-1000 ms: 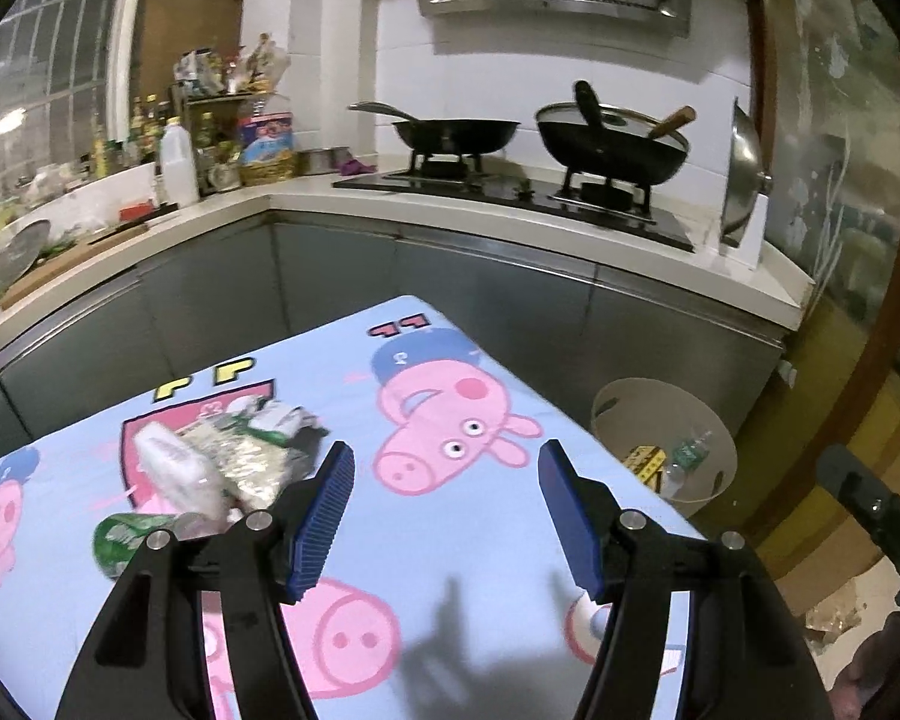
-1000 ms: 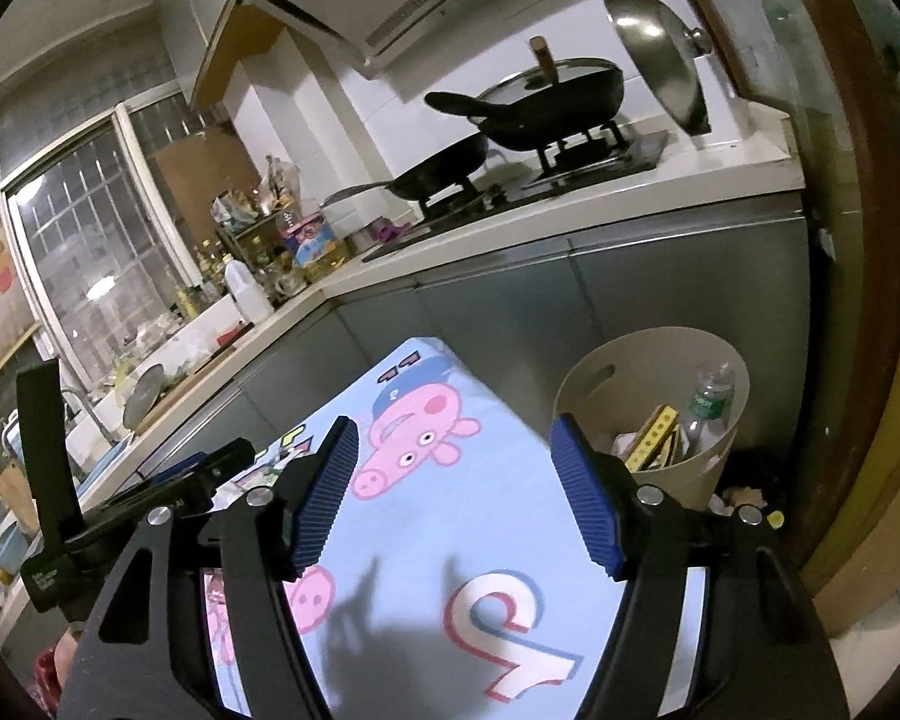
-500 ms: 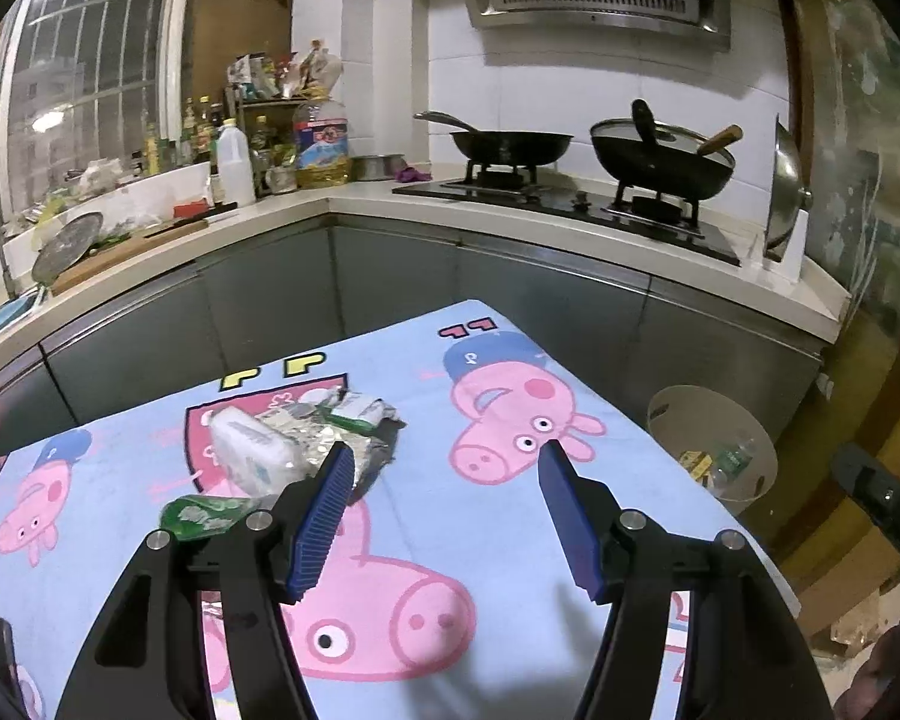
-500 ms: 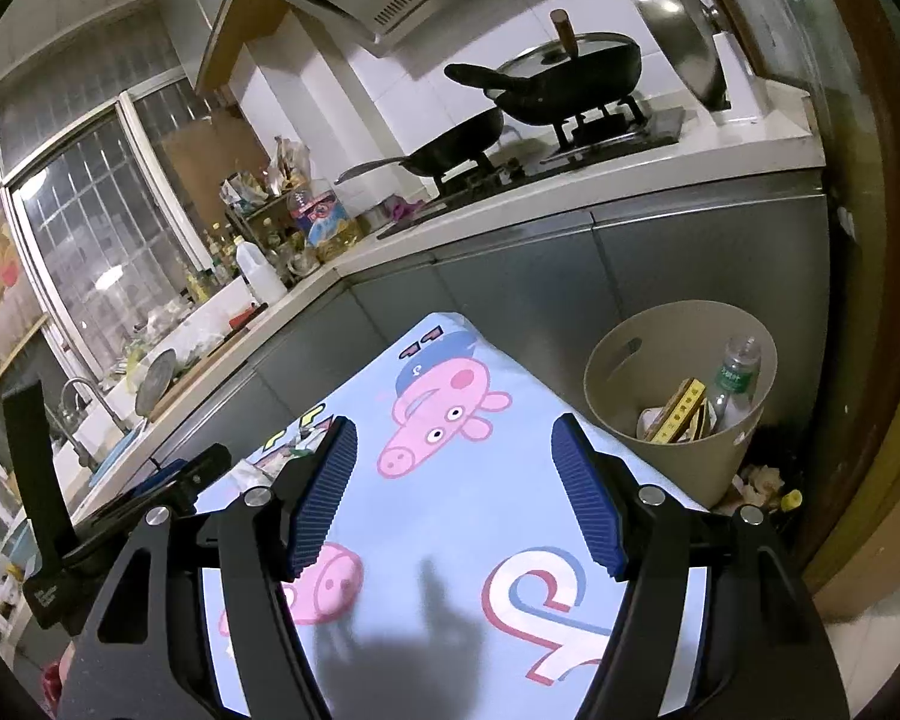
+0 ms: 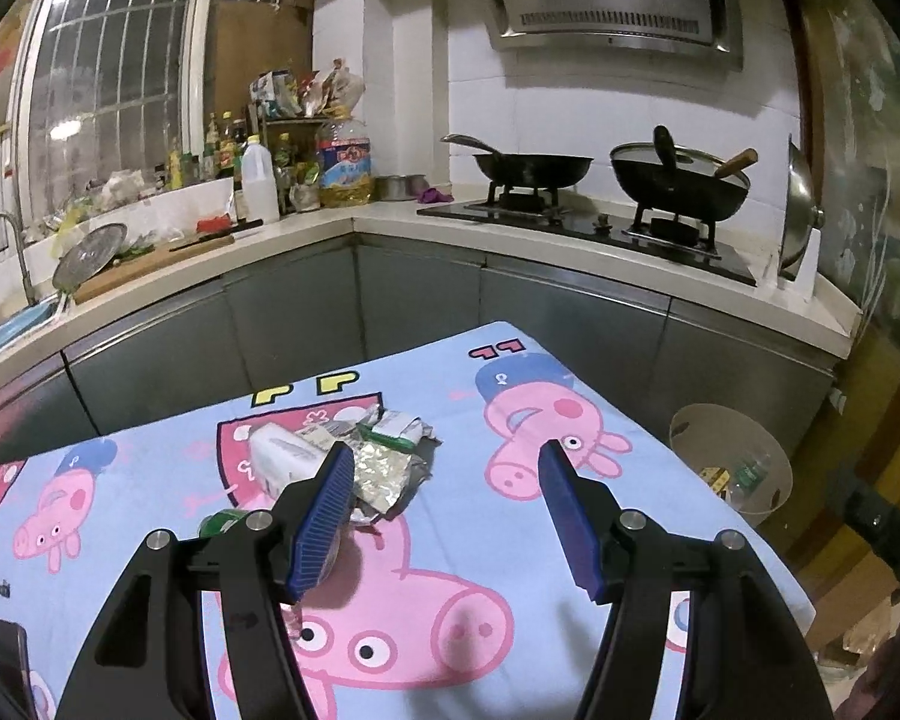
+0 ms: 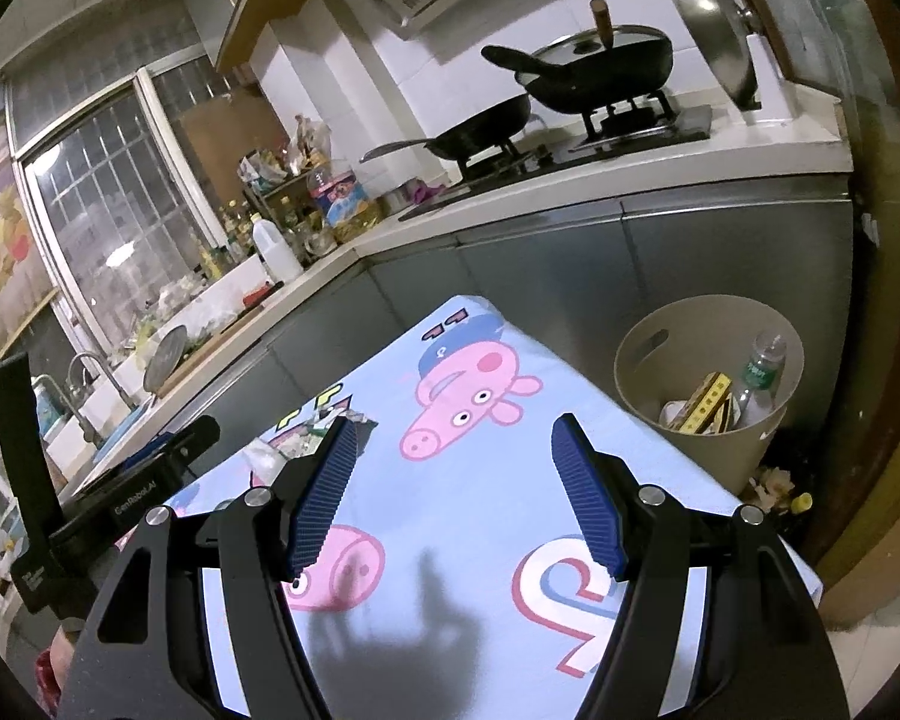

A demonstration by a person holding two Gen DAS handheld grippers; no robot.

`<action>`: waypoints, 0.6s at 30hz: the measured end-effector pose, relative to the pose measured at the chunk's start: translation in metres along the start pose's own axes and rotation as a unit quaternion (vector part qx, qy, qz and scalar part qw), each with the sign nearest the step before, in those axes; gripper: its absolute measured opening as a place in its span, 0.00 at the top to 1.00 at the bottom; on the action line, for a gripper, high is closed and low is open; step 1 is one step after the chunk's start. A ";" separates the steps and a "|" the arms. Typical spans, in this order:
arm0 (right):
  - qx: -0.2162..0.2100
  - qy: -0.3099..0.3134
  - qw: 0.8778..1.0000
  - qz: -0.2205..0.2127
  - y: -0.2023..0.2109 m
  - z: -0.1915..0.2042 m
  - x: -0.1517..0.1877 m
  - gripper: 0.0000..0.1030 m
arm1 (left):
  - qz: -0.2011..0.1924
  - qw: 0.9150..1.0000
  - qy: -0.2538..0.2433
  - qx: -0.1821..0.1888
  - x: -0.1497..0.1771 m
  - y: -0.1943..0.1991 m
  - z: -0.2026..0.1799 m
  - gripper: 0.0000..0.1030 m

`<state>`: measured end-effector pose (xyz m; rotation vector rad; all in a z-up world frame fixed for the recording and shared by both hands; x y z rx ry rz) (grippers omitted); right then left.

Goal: Collect trash
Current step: 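Bring both open tools back over the remaining trash, then lower the left tool onto the green can and close it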

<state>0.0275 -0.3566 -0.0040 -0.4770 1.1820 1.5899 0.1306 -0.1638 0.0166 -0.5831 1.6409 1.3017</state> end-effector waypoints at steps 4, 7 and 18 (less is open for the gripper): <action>-0.001 0.000 1.000 0.002 -0.002 0.003 0.001 0.35 | 0.009 1.000 0.014 -0.008 0.003 -0.003 0.015 0.38; -0.001 0.002 1.000 0.002 -0.003 0.005 0.003 0.35 | 0.010 1.000 0.022 -0.013 0.004 -0.004 0.024 0.38; 0.001 0.007 1.000 0.018 -0.018 0.015 0.010 0.35 | 0.010 1.000 0.009 -0.018 0.008 -0.005 0.029 0.36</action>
Point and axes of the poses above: each gripper's, at about its wrist camera, not at the fingertips, and y roughly against the way its jaws point, z to its left, x to its underside, the point moved 5 cm from there along -y, roughly the way its jaws point
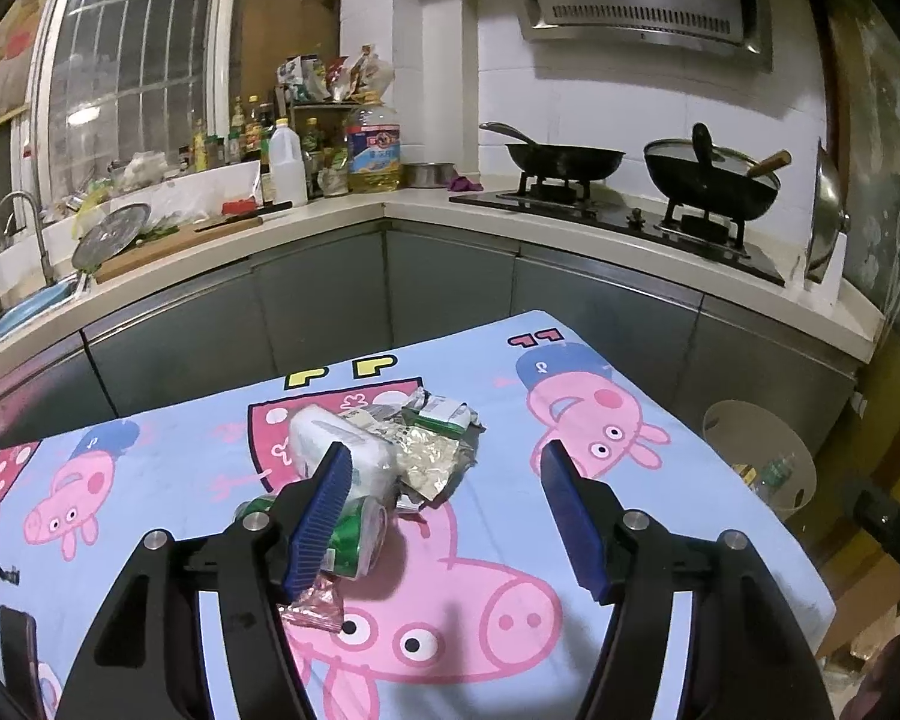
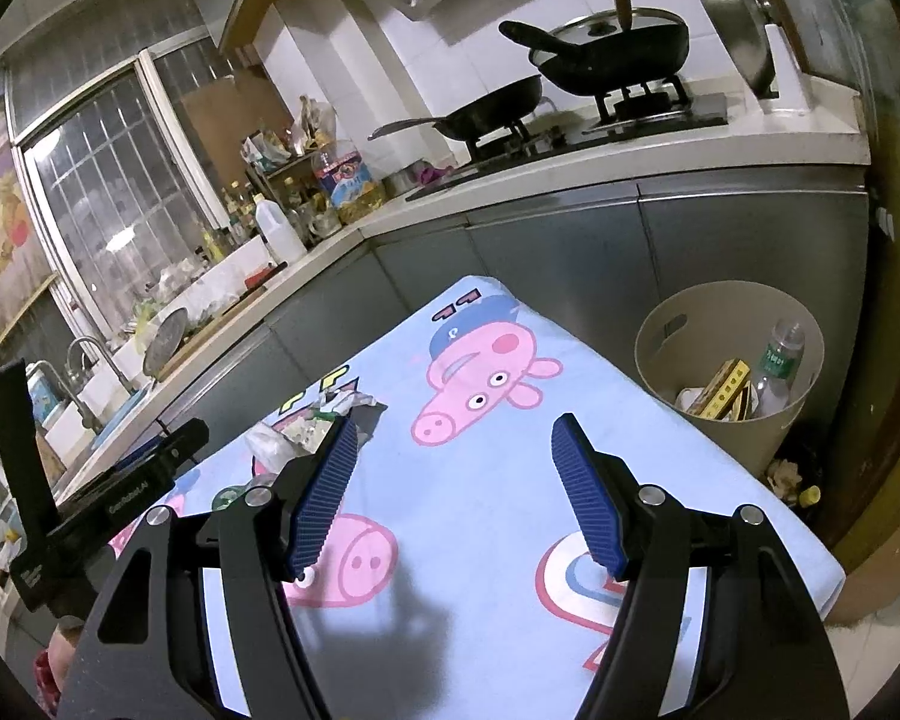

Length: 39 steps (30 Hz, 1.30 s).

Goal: Collect trash
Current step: 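Lower the left tool onto the green can and close it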

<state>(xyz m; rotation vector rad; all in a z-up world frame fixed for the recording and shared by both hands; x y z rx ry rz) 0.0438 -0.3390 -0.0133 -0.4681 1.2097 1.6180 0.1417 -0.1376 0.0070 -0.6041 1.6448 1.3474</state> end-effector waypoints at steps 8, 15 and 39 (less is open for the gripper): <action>0.005 -0.006 1.000 0.006 -0.004 -0.005 0.002 0.35 | 0.005 1.000 0.002 0.001 0.002 -0.003 0.000 0.33; 0.004 -0.013 1.000 0.015 -0.007 -0.007 0.007 0.31 | 0.004 1.000 0.007 -0.004 0.004 -0.001 0.009 0.33; -0.067 0.073 0.992 0.078 -0.057 0.074 0.027 0.48 | 0.003 0.987 0.122 -0.102 0.031 0.019 0.177 0.36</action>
Point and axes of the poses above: each gripper's, at about its wrist camera, not at the fingertips, and y roughly against the way its jaws point, z to its left, x to its underside, the point moved 5 cm from there along -y, roughly the way its jaws point
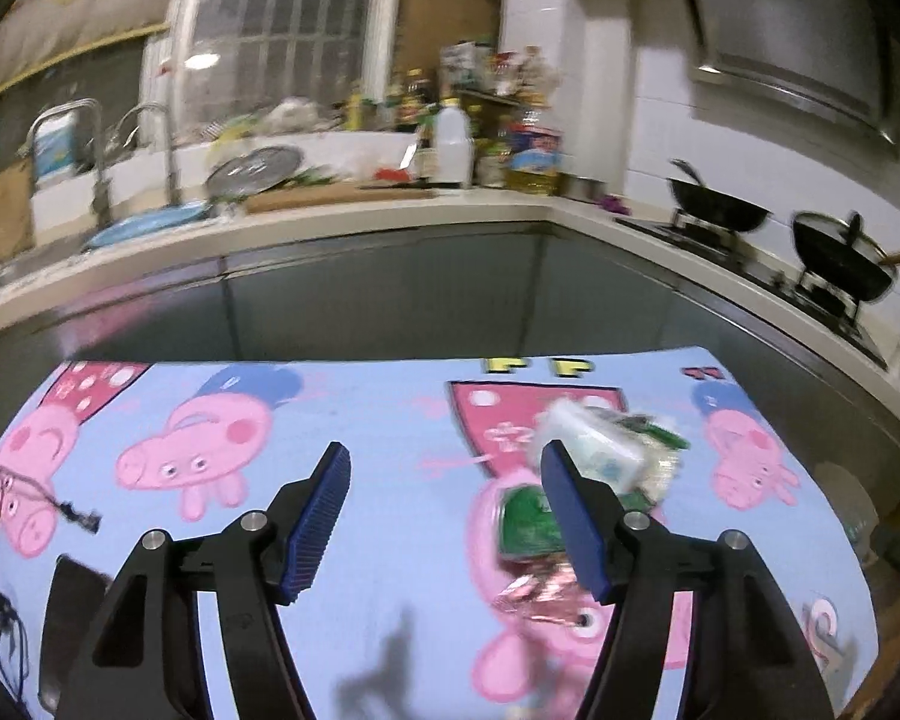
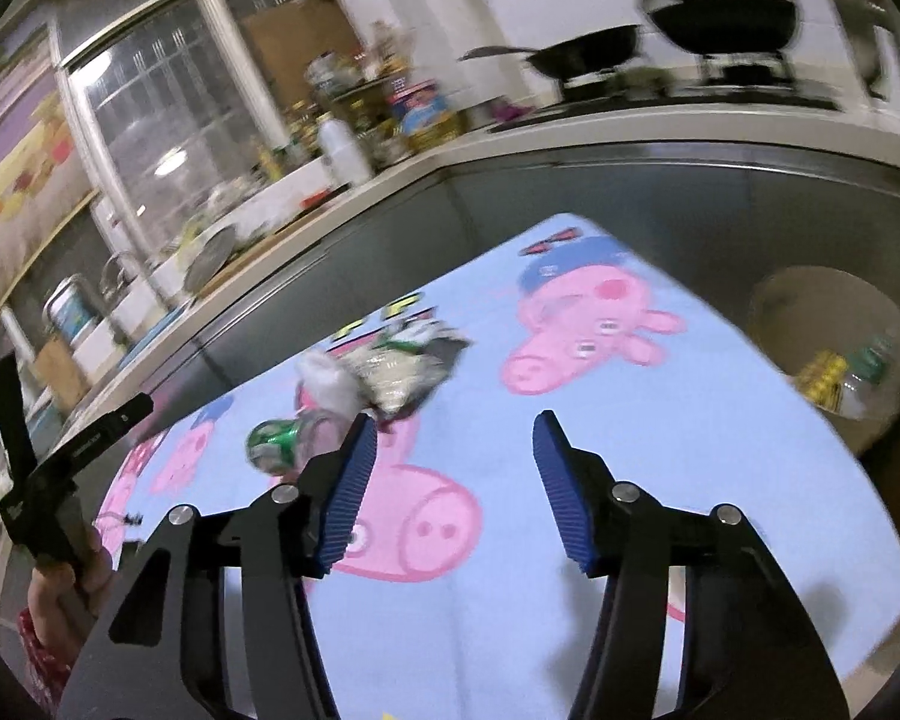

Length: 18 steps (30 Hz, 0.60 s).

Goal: Collect trash
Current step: 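Lower the left tool onto the green can and close it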

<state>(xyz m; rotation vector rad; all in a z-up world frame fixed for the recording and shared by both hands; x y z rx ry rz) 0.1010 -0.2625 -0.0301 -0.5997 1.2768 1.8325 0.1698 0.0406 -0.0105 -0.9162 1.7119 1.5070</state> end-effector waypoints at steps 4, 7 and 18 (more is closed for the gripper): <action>-0.048 0.025 0.998 0.041 -0.046 0.036 -0.004 0.48 | 0.020 0.999 0.035 -0.002 0.006 -0.009 0.032 0.35; -0.081 0.023 0.994 0.075 -0.083 0.057 -0.003 0.49 | 0.041 0.997 0.058 0.007 0.016 -0.019 0.047 0.35; -0.127 -0.094 0.971 0.181 -0.184 0.070 0.017 0.66 | 0.127 0.981 0.095 0.114 0.047 -0.052 0.031 0.29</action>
Point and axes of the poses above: each gripper's, at about its wrist camera, not at the fingertips, and y roughly against the way its jaws point, z to its left, x to its underside, the point moved 5 cm from there along -y, roughly the way its jaws point
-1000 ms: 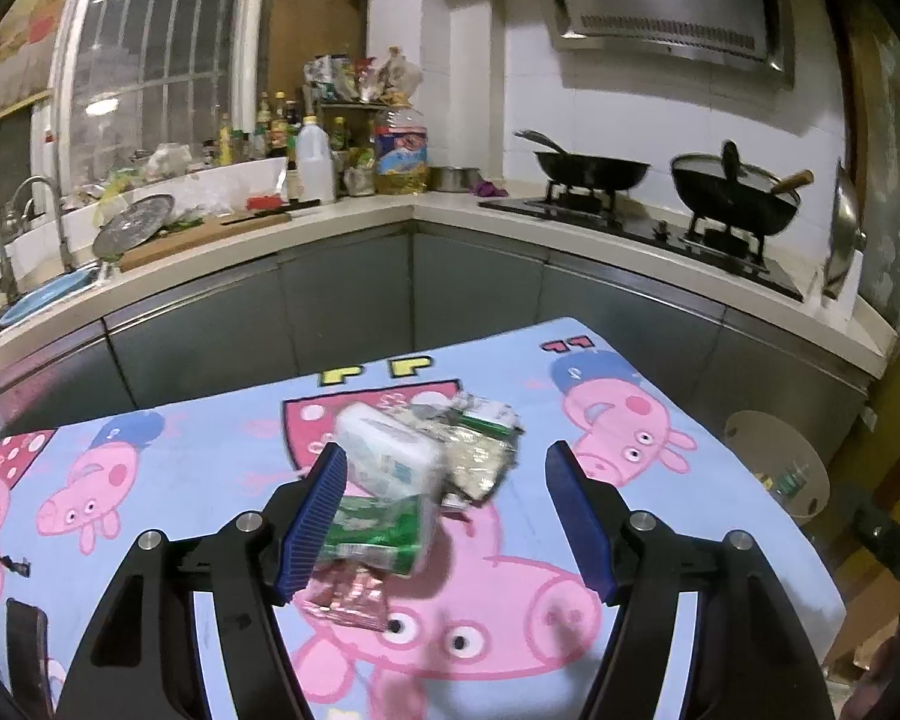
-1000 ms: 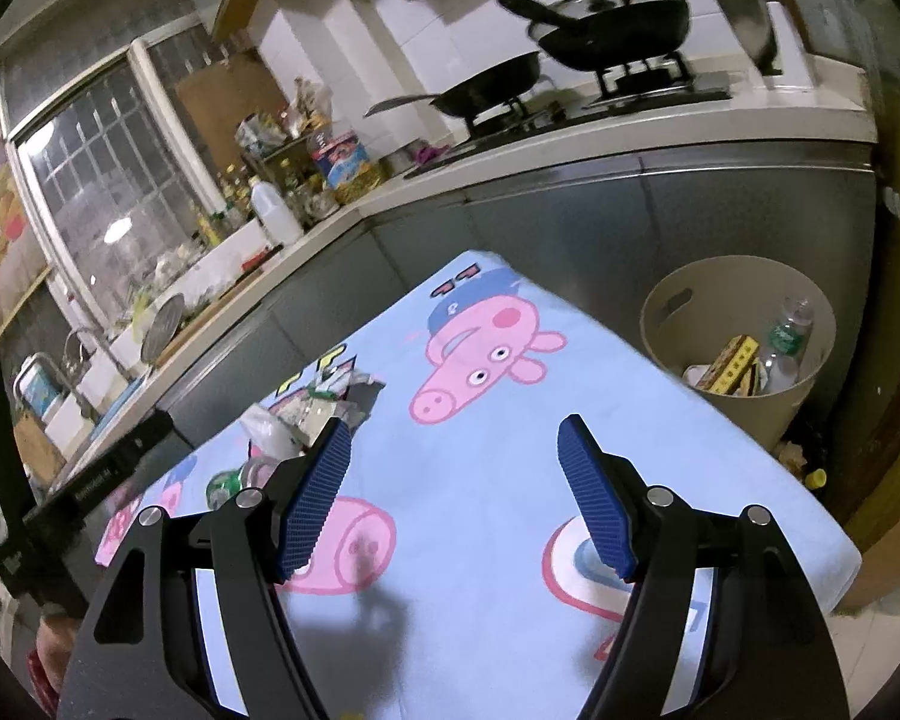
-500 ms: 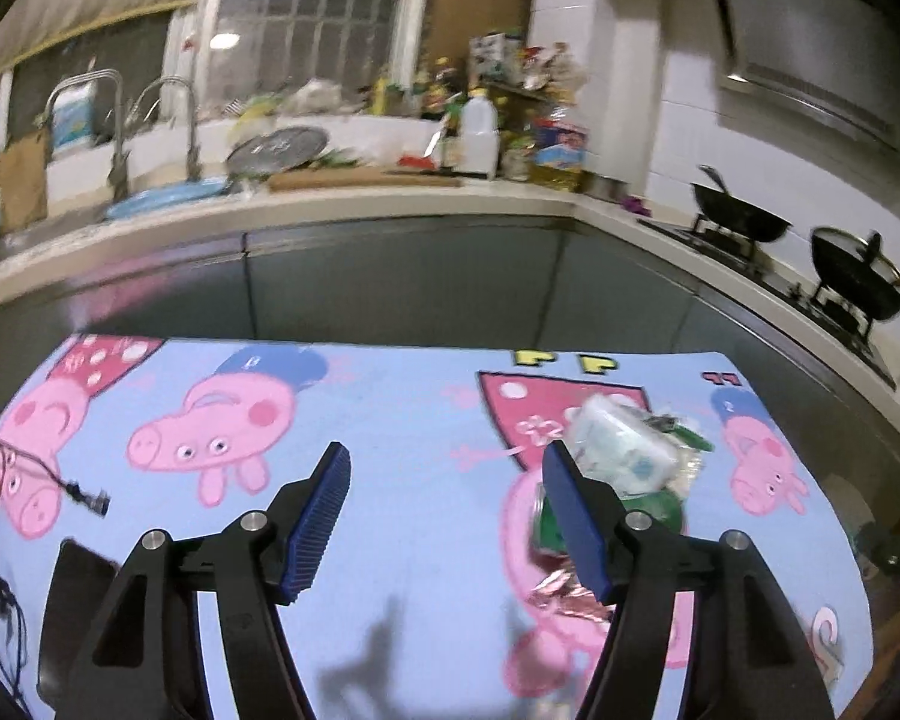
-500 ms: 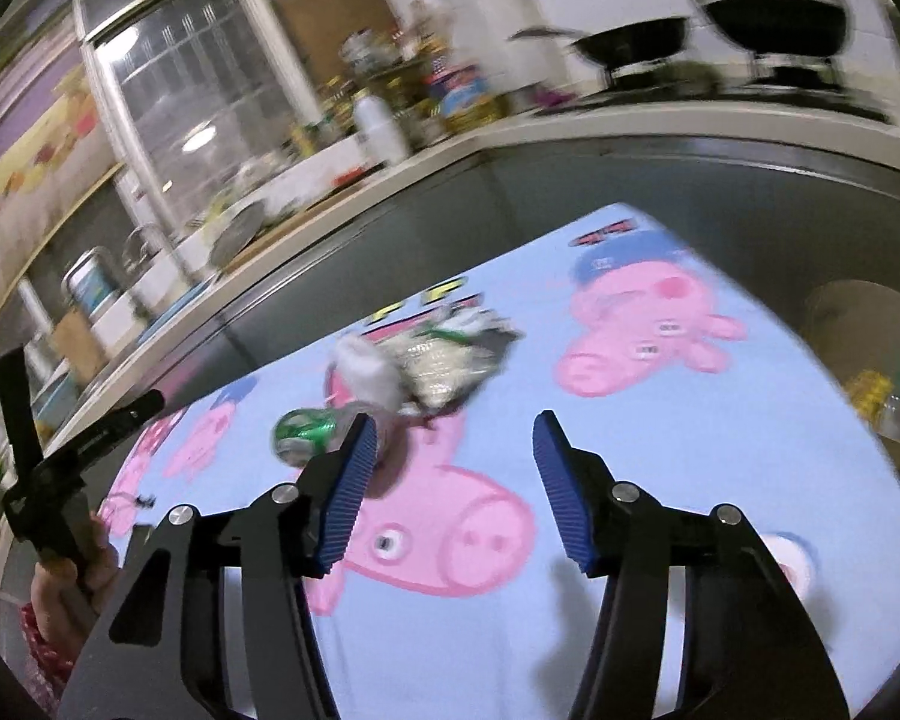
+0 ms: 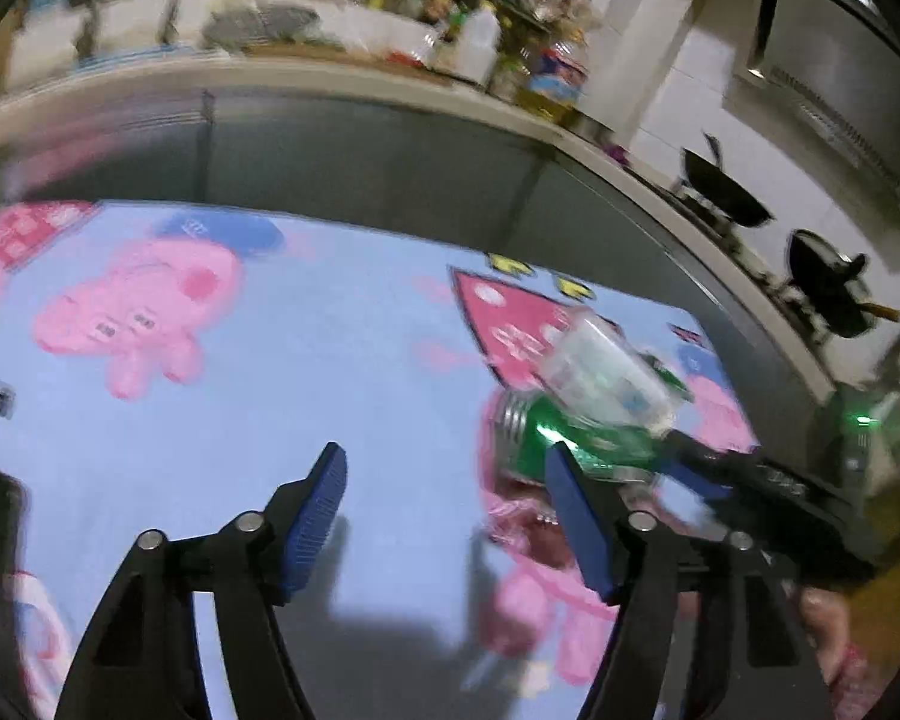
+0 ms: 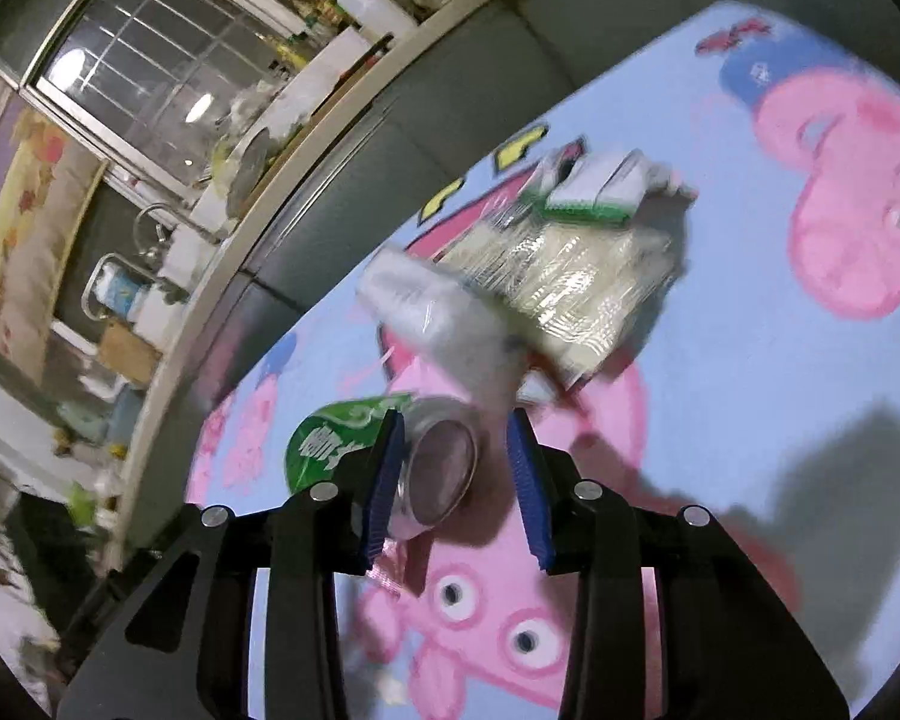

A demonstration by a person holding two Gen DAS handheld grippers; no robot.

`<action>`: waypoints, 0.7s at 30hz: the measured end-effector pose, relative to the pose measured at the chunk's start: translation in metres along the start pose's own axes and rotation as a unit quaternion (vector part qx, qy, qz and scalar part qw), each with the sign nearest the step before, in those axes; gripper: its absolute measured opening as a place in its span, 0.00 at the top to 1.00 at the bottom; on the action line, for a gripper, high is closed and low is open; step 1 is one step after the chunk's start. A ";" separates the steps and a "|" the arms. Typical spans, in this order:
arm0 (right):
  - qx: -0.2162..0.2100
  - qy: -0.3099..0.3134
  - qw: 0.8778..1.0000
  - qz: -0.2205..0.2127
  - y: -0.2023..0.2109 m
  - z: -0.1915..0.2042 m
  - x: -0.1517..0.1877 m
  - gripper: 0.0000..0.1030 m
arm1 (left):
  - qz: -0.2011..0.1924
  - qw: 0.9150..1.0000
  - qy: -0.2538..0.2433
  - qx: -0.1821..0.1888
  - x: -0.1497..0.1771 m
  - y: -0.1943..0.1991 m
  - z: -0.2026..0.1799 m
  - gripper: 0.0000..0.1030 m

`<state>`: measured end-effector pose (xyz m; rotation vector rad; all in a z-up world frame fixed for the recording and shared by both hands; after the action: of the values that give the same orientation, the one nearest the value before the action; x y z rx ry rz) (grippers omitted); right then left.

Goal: Collect trash
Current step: 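Lower the left tool onto the green can and close it, then grasp the pink wrapper with the right tool while the left tool holds the can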

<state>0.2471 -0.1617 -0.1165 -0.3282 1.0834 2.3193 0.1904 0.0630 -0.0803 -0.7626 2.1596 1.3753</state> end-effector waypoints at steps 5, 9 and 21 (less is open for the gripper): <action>-0.031 0.039 0.998 0.041 -0.009 0.027 0.036 0.66 | 0.047 0.996 0.023 0.071 0.009 -0.027 -0.009 0.28; -0.025 0.063 0.996 0.054 -0.018 0.037 0.053 0.66 | 0.071 0.990 0.058 0.111 0.007 -0.045 -0.011 0.39; -0.007 0.206 0.974 0.096 -0.026 0.074 0.086 0.66 | 0.085 0.991 0.087 0.057 0.013 -0.051 0.015 0.41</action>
<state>0.1926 -0.0594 -0.1224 -0.7677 1.3437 2.4946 0.2162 0.0567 -0.1276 -0.6890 2.4660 1.2947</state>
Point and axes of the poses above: each gripper's, at about its wrist camera, not at the fingertips, and y roughly against the way its jaws point, z to its left, x to its underside, the point moved 5 cm from there along -y, roughly the way its jaws point
